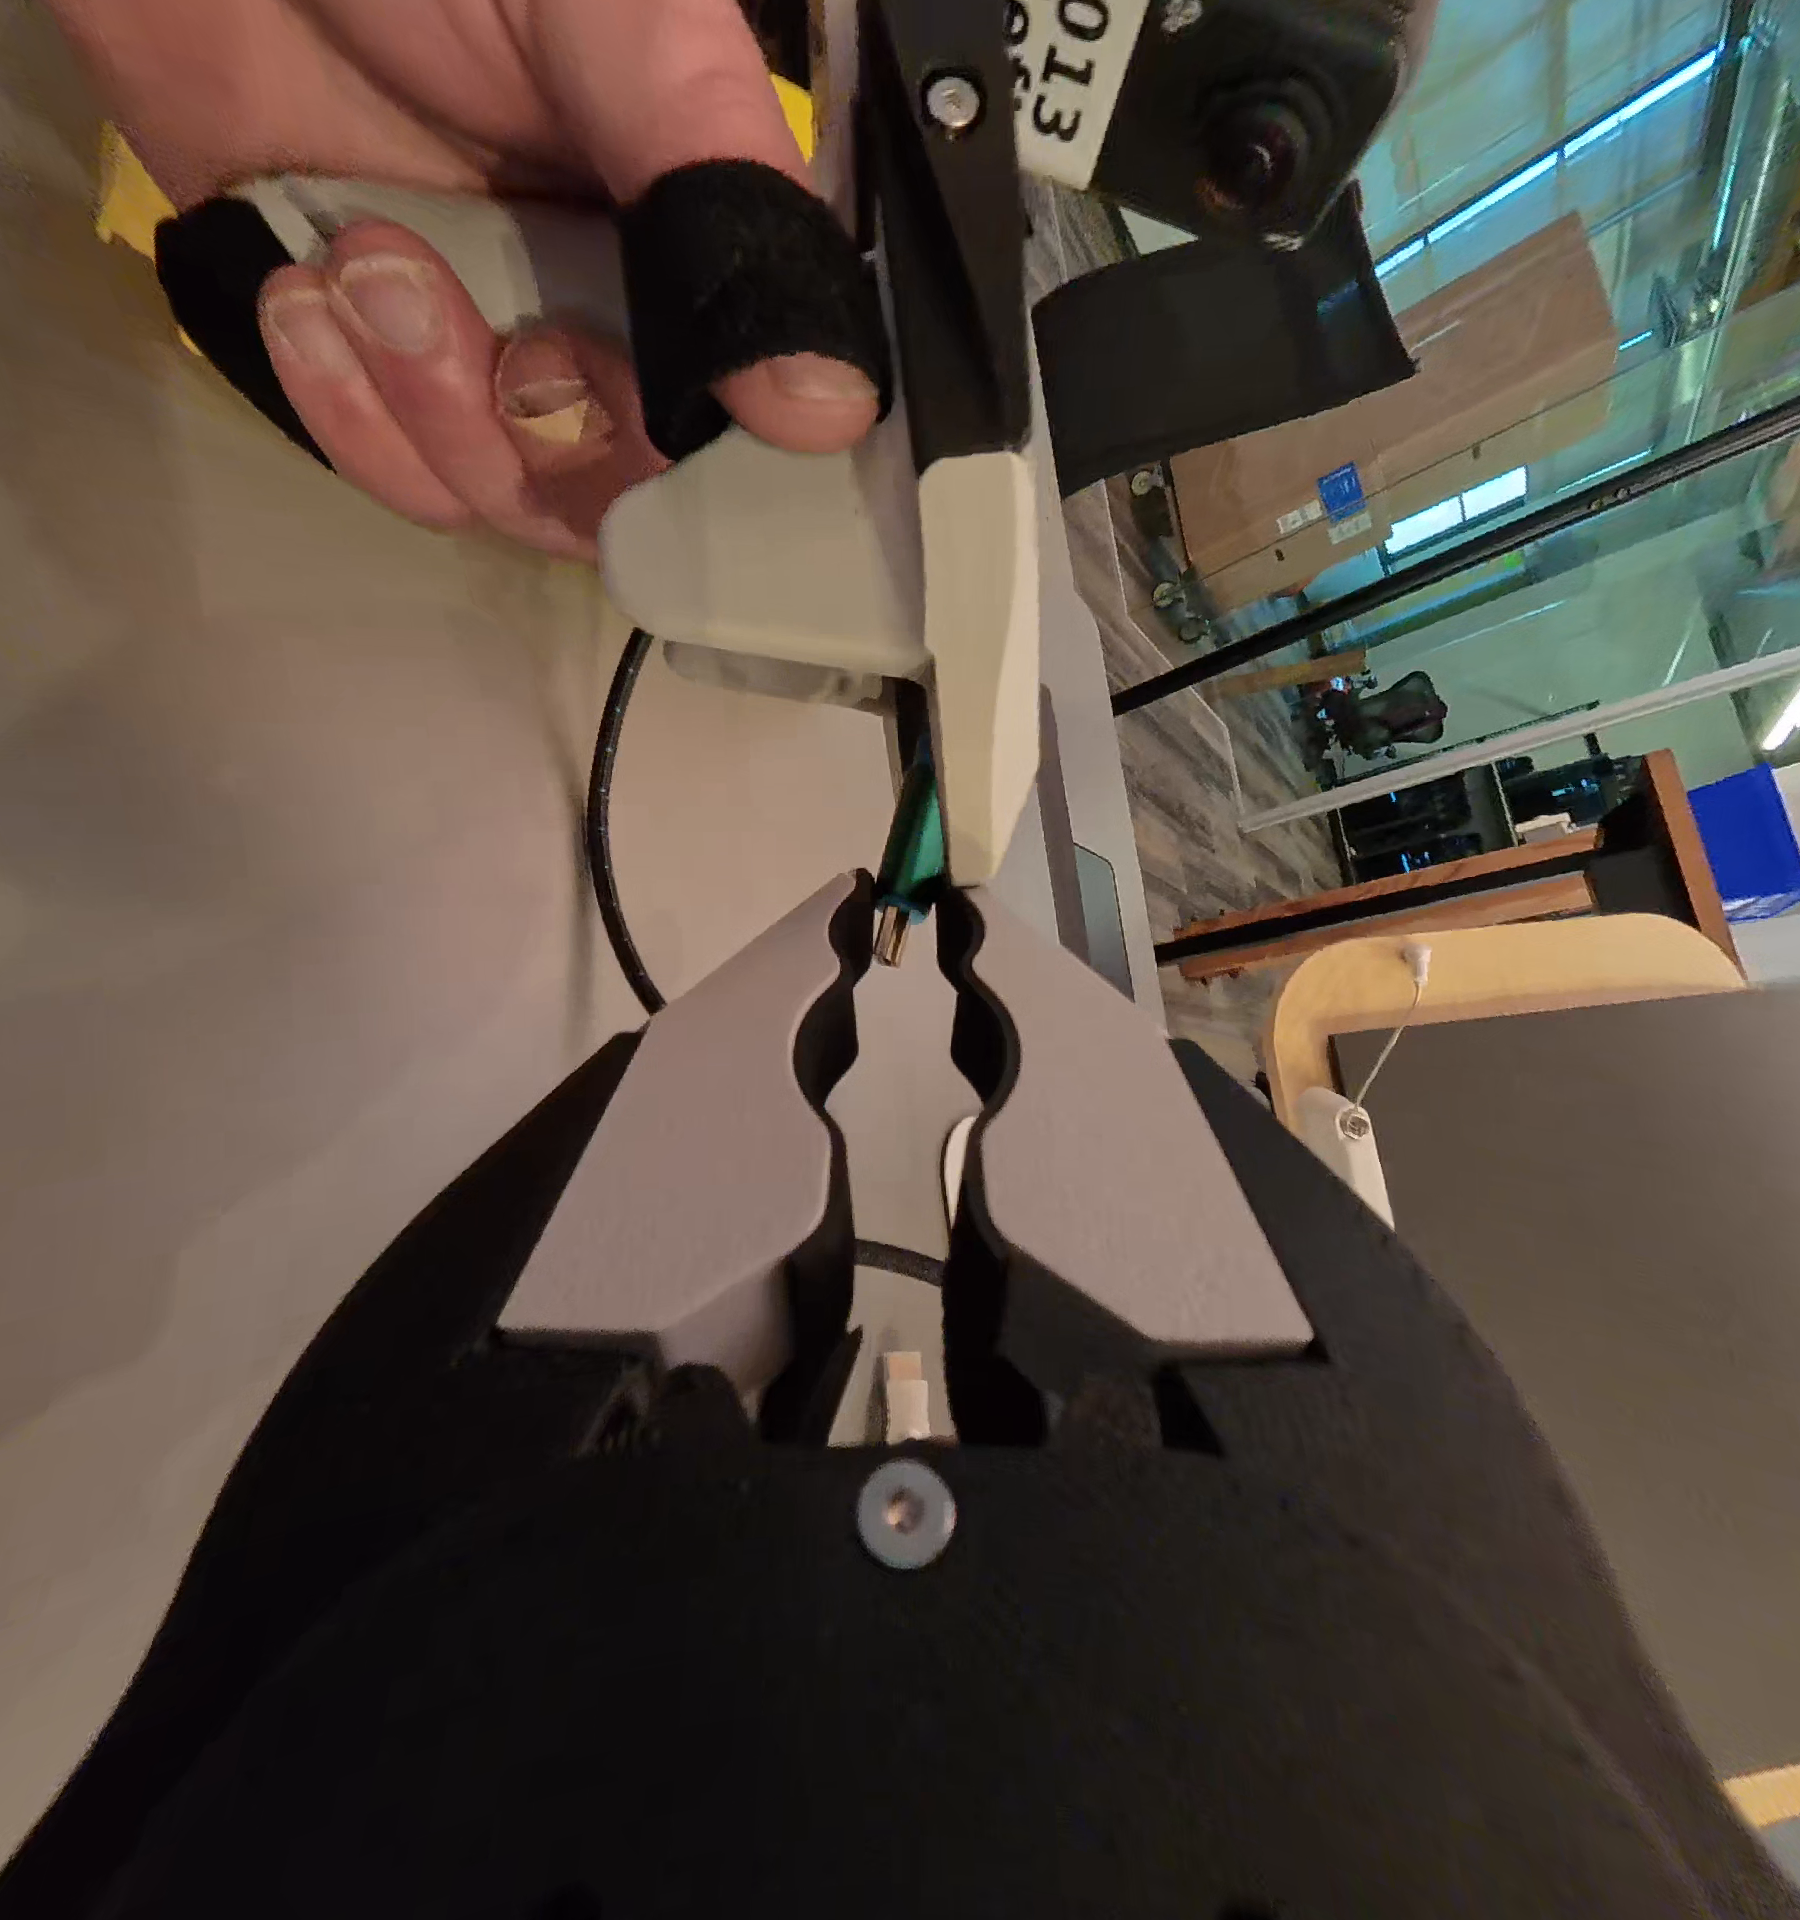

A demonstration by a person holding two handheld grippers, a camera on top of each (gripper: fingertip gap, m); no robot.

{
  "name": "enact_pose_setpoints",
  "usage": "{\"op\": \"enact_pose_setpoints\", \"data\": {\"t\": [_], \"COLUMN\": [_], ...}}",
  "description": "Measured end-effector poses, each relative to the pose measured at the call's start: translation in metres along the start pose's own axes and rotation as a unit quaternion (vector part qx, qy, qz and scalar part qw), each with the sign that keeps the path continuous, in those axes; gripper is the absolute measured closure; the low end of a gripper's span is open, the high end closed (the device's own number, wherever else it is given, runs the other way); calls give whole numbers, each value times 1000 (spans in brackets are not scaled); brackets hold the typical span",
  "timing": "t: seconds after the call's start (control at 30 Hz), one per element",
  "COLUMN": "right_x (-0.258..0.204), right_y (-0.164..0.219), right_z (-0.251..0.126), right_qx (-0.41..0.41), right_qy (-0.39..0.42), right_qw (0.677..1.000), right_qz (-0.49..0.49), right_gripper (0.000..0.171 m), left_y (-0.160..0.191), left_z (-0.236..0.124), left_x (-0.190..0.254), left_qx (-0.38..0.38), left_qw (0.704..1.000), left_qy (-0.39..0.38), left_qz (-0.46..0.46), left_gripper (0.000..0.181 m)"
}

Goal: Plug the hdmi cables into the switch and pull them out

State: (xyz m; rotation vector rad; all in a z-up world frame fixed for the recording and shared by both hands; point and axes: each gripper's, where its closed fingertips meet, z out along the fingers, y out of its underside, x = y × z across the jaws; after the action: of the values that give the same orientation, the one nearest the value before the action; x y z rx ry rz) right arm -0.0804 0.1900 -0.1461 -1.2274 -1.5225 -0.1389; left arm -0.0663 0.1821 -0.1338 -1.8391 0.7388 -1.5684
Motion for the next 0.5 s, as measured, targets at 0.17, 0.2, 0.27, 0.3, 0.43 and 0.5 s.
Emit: {"op": "enact_pose_setpoints", "data": {"t": [0.17, 0.2, 0.27, 0.3, 0.43, 0.5], "right_x": [6, 7, 7, 7, 8, 9], "right_y": [-5, -5, -5, -5, -5, -6], "right_z": [-7, -8, -8, -8, -7, -8], "right_qx": [30, 30, 24, 24, 37, 47], "right_qy": [-1, 0, 6, 6, 10, 9], "right_qw": [999, 999, 1000, 1000, 999, 998], "right_qz": [20, 14, 4, 3, 16, 30], "right_gripper": [162, 162, 162, 162, 162, 162], "left_y": [-2, -3, -3, -3, -2, -4], "left_z": [-3, -3, -3, -3, -4, -5], "left_x": [3, 4, 4, 4, 3, 4], "left_qx": [8, 10, 12, 11, 7, 12], "left_qw": [1000, 1000, 1000, 1000, 1000, 999], "left_qy": [11, 17, 21, 22, 11, 5], "left_qz": [17, 11, 6, 3, 18, 32], "left_gripper": [159, 159, 159, 159, 160, 160]}}
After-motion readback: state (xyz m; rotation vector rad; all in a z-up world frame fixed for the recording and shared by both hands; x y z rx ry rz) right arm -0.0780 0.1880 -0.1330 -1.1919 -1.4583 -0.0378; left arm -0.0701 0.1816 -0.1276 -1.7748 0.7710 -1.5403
